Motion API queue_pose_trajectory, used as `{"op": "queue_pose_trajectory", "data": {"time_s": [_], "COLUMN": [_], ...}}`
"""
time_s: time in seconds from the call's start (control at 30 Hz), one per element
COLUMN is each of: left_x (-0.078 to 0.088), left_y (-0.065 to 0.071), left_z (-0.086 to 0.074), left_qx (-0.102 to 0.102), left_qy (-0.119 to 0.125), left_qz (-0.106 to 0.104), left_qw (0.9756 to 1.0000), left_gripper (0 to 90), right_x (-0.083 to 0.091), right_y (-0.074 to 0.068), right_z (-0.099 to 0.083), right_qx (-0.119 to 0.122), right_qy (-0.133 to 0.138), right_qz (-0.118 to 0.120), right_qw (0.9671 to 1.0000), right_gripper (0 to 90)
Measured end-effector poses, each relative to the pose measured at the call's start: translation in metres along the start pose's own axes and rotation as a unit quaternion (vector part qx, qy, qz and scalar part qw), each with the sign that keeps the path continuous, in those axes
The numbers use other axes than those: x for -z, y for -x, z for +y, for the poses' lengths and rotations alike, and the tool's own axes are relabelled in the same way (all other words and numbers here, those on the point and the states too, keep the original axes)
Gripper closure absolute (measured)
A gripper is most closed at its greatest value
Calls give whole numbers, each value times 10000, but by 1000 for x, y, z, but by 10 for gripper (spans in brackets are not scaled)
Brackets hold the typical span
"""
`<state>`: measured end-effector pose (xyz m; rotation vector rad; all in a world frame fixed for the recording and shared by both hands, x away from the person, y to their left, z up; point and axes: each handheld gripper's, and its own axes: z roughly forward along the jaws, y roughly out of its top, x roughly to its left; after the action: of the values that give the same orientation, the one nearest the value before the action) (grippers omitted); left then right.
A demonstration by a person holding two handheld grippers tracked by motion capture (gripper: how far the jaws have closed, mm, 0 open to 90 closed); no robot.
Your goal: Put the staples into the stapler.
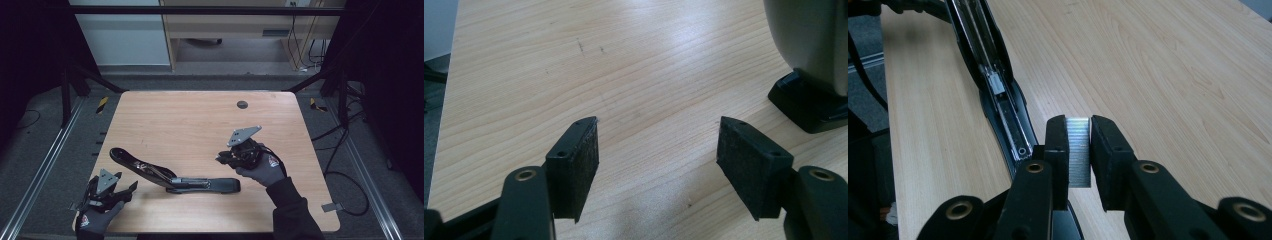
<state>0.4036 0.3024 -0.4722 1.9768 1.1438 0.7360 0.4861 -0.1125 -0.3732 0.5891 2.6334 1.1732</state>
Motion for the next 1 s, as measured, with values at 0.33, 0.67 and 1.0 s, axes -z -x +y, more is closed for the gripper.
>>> {"op": "queue_pose_trajectory", "data": {"time_s": [0.33,0.67,1.0], "left_x": [0,0,0], "left_y": [0,0,1], "left_z": [0,0,0], "left_qx": [5,-8,-12], "left_qy": [-1,6,9], "left_qz": [-13,-17,-24], "left_qw": [10000,10000,10000], "left_gripper": [329,329,329], "right_x": [-9,-21,-35], "right_y": [-2,-3,-5], "right_z": [7,10,11], "right_qx": [136,285,439], "right_qy": [38,132,23], "right_qz": [238,476,753], "right_qw": [9996,9984,9962], "right_gripper": [786,785,786]}}
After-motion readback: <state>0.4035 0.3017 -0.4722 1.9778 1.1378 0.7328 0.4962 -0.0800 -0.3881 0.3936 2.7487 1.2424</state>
